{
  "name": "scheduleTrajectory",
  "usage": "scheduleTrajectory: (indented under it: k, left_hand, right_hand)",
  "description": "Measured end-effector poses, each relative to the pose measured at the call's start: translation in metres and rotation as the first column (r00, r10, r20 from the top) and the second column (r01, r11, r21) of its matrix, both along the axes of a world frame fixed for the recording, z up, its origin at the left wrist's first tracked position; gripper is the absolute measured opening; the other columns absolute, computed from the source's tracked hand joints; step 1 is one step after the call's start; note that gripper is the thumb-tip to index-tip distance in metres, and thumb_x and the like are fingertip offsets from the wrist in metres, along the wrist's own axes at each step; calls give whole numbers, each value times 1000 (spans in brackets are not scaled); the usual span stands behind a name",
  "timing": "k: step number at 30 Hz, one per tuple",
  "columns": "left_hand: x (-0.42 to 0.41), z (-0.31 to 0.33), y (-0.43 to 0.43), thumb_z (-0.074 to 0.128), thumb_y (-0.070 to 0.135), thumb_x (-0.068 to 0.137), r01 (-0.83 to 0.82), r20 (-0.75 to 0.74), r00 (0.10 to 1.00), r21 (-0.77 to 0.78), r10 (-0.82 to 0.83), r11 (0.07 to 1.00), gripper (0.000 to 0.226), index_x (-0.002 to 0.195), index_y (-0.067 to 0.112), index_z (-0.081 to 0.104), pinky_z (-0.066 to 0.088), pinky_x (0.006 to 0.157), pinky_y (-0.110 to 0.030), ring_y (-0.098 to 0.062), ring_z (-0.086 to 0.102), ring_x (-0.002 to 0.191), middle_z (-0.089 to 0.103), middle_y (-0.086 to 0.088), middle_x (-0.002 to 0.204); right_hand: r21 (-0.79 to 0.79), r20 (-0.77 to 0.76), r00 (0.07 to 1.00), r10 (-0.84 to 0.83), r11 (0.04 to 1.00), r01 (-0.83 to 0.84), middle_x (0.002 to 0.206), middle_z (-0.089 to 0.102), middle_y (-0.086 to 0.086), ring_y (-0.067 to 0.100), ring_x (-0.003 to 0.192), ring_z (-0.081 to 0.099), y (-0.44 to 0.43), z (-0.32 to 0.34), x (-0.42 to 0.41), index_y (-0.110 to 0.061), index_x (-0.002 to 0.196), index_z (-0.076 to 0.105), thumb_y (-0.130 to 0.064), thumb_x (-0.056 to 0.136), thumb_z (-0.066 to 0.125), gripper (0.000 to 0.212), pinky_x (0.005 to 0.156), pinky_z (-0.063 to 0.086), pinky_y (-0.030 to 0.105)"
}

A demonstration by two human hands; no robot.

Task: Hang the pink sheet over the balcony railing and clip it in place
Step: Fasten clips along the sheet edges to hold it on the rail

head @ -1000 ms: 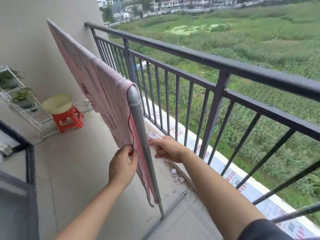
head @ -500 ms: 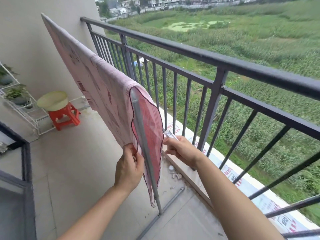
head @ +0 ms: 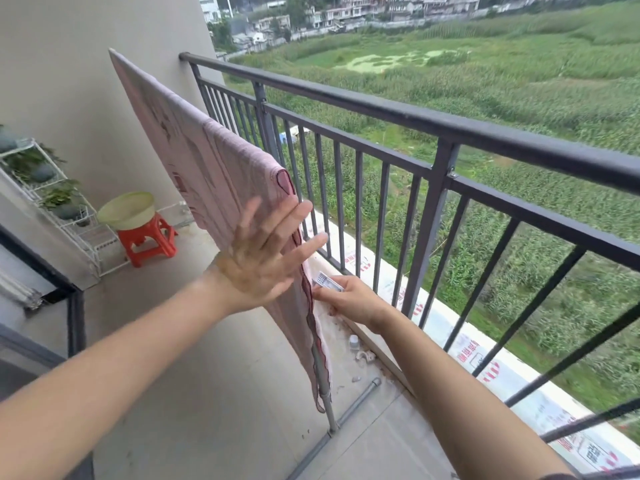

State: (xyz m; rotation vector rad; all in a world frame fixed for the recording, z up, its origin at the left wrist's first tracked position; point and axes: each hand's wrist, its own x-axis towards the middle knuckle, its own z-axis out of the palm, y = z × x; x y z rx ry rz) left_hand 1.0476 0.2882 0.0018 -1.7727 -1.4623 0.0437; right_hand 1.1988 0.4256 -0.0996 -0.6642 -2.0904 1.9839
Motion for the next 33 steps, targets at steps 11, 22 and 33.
scheduleTrajectory:
  k: [11, 22, 33]
  left_hand:
    - [26, 76, 47, 64, 2, 81, -338, -485, 871, -473, 80, 814, 25, 79, 27, 70, 24, 110, -63, -21, 64, 82, 68, 7, 80]
    - [35, 117, 88, 70, 38, 77, -350, -192, 931, -714, 312, 606, 7, 83, 34, 72, 56, 74, -34, -17, 64, 83, 61, 16, 78]
    - [14, 114, 88, 61, 29, 71, -155, -125, 988, -746, 93, 648, 7, 67, 29, 66, 53, 59, -28, -18, 64, 76, 62, 12, 69]
  right_hand:
    - [6, 8, 976, -220, 976, 220, 84, 54, 8, 18, 71, 54, -13, -5, 24, -9, 93, 54, -29, 87, 63, 23, 57, 51, 28]
    - [364, -248, 877, -411, 799, 478, 98, 65, -5, 0, 74, 60, -44, 10, 53, -31, 124, 61, -35, 86, 74, 40, 74, 47, 15]
    - [606, -388, 753, -531, 468, 643, 76, 65, 1, 10, 66, 58, -52, 45, 36, -12, 102, 77, -39, 82, 77, 33, 66, 49, 26]
